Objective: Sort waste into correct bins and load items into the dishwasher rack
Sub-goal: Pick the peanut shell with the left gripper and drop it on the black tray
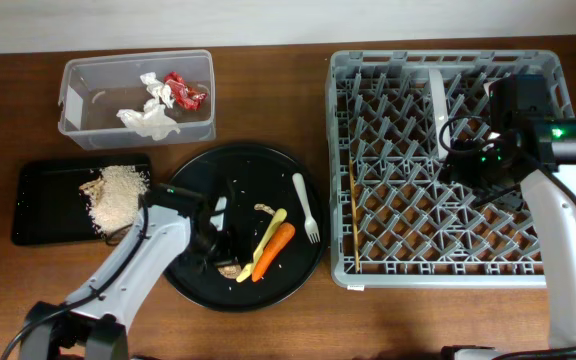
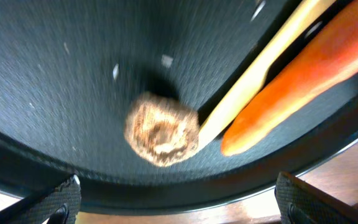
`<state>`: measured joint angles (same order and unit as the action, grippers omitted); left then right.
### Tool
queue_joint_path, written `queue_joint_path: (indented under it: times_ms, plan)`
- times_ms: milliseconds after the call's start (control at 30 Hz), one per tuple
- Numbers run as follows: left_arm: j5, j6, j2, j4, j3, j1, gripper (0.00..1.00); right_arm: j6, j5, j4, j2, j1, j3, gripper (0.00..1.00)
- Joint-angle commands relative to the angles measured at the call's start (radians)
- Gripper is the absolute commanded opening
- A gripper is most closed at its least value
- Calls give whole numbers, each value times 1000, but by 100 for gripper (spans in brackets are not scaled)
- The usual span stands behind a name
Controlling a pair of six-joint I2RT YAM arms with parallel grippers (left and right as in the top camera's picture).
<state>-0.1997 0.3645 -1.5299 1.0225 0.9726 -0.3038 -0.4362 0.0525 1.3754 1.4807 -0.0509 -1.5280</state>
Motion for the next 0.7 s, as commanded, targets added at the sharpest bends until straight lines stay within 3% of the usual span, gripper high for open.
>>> queue_joint_path:
  times_ms: [0, 233, 267, 333, 400, 467, 567, 667]
  plan:
    - [-14, 82, 4, -119, -149, -8, 99, 14, 5, 0, -10, -2, -3, 82]
    - [73, 76, -3, -298, -202, -8, 95, 14, 1, 28, -10, -2, -3, 82]
    - [74, 76, -9, -297, -202, -8, 89, 14, 1, 28, -10, -2, -3, 82]
    - [74, 76, -27, -298, -205, -8, 62, 14, 1, 28, -10, -2, -3, 82]
    - [73, 76, -60, -298, -205, -8, 47, 14, 1, 28, -10, -2, -3, 81]
    - [73, 76, -79, -298, -205, -19, 41, 14, 1, 28, -10, -2, -3, 82]
    - [81, 76, -78, -290, -190, -20, 19, 14, 1, 28, -10, -2, -3, 81]
    - [230, -14, -70, -126, 32, 41, 18, 14, 1, 28, -10, -2, -3, 82]
